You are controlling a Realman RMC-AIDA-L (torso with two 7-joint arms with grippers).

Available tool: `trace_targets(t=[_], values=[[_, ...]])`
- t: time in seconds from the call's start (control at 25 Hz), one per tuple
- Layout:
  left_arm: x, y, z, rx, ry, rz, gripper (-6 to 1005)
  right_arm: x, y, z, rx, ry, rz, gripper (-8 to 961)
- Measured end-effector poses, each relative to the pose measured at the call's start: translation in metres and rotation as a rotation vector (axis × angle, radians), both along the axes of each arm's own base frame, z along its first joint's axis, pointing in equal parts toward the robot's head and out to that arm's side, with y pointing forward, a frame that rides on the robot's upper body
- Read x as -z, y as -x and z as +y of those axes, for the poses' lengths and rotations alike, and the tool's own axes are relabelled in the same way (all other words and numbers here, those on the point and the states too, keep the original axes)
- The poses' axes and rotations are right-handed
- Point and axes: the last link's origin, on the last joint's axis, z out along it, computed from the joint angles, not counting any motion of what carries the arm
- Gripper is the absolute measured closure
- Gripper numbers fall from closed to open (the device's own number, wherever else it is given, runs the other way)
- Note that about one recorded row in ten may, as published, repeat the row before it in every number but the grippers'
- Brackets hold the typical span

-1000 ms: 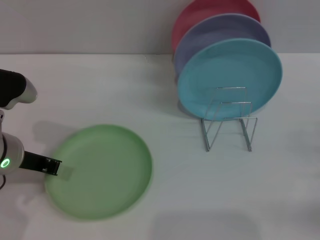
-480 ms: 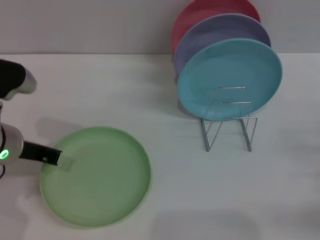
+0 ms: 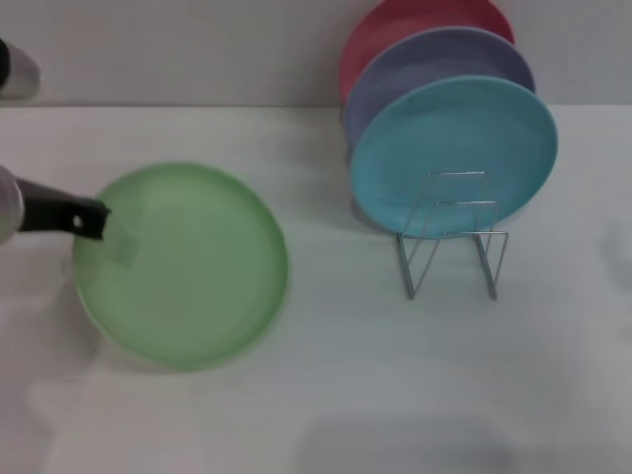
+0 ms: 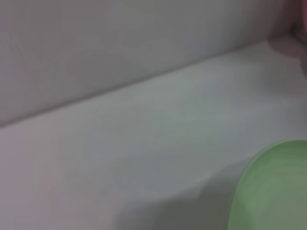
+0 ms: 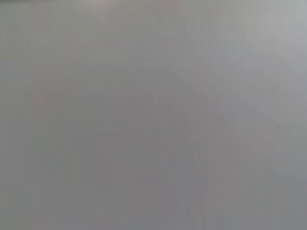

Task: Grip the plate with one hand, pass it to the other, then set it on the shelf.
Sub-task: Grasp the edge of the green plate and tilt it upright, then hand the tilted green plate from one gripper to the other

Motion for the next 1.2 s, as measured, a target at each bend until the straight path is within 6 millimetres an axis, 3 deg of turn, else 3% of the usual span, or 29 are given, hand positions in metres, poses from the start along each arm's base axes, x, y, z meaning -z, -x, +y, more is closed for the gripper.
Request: trace_targets(t=[0.2, 0.24, 0.32, 0.44, 0.68, 0.8, 0.84, 0.88, 0.96, 1.04, 1.2], values=[[-0.020, -0.010, 0.002, 0.049, -0.057, -0.001, 967, 0.014, 0.033, 0.012, -0.195, 0.094, -0.036, 211], [-0.031, -0.013, 0.004, 0.072, -0.093, -0.001, 967, 0.022, 0.052, 0.022, -0.287, 0.147, -0.060, 211], [-0.035, -0.015, 0.004, 0.082, -0.106, -0.002, 967, 0.025, 0.059, 0.026, -0.315, 0.167, -0.066, 211], [-0.051, -0.025, 0.004, 0.150, -0.189, -0.015, 967, 0.036, 0.088, 0.052, -0.391, 0.272, -0.072, 210], [-0.057, -0.030, 0.003, 0.181, -0.224, -0.036, 967, 0.050, 0.114, 0.087, -0.404, 0.490, -0.090, 210], [-0.057, -0.030, 0.003, 0.182, -0.225, -0.038, 967, 0.047, 0.133, 0.105, -0.396, 0.596, -0.121, 210], [-0.057, -0.029, 0.003, 0.180, -0.225, -0.037, 967, 0.040, 0.150, 0.115, -0.385, 0.630, -0.156, 211], [-0.057, -0.029, 0.003, 0.180, -0.225, -0.037, 967, 0.040, 0.150, 0.115, -0.385, 0.630, -0.156, 211], [-0.057, -0.029, 0.003, 0.180, -0.226, -0.037, 967, 0.032, 0.173, 0.123, -0.365, 0.654, -0.185, 211], [-0.057, -0.030, 0.004, 0.187, -0.232, -0.041, 967, 0.023, 0.205, 0.125, -0.336, 0.700, -0.258, 211], [-0.059, -0.031, 0.004, 0.196, -0.248, -0.046, 967, 0.009, 0.223, 0.121, -0.289, 0.727, -0.302, 210]])
